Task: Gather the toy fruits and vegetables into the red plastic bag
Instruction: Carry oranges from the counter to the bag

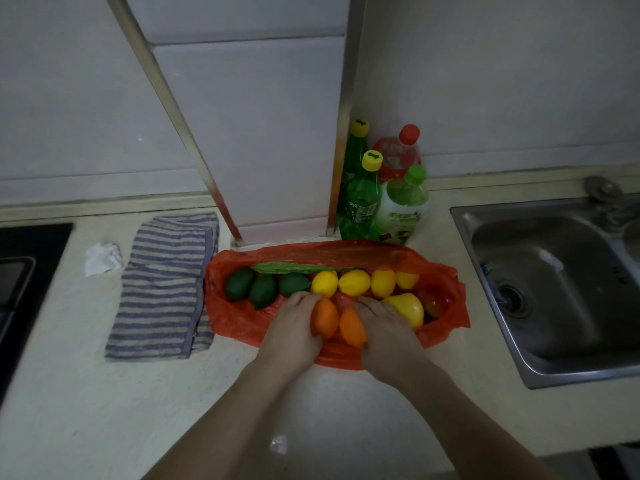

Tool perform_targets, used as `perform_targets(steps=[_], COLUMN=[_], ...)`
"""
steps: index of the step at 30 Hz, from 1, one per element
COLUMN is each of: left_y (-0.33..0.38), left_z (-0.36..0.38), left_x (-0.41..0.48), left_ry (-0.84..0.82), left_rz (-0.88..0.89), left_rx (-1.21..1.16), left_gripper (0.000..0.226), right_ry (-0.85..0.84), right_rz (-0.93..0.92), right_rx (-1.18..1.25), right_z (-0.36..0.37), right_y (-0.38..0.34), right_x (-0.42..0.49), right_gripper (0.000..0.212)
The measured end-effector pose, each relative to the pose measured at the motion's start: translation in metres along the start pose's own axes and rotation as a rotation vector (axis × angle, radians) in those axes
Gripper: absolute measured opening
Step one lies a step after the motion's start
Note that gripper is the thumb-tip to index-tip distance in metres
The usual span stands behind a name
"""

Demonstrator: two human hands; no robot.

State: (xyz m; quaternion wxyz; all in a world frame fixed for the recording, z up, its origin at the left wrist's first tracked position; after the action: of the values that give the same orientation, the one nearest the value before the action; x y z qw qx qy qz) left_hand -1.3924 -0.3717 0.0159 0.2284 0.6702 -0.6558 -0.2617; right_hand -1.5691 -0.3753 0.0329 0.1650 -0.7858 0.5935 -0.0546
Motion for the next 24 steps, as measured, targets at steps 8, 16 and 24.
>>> perform_targets(steps=[8,16,24], left_y=[0.002,0.009,0.038], left_z=[0.001,-0.013,-0.064], left_x=[0.003,0.006,0.008], left_ry=[-0.045,-0.039,0.045], left_rz=[0.038,0.081,0.259], left_rx=[0.034,0.026,0.168], left_gripper=[0.055,0.054,0.061], right_ry=[0.016,0.067,0.27], right_rz=[0.037,0.123,0.131], right_rx=[-0.003,-0.019,-0.067], right_z=[-0.008,-0.036,-0.087], right_y=[-0.002,-0.007,-0.025], right_x=[-0.006,-0.012,-0.031], right_gripper=[0.072,0.07,0.061])
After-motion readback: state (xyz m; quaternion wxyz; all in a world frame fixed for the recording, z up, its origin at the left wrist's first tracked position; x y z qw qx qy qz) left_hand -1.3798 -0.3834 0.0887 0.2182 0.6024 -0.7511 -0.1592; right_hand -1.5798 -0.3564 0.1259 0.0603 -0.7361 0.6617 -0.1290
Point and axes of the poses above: each hand's wrist, its own x-axis towards the middle knuckle, its own z-axis out of the palm, y = z × x, the point moved 2 cm from there along x, towards the middle knuckle, and after that the axes turned 11 degrees about y, right-handed, at the moved point
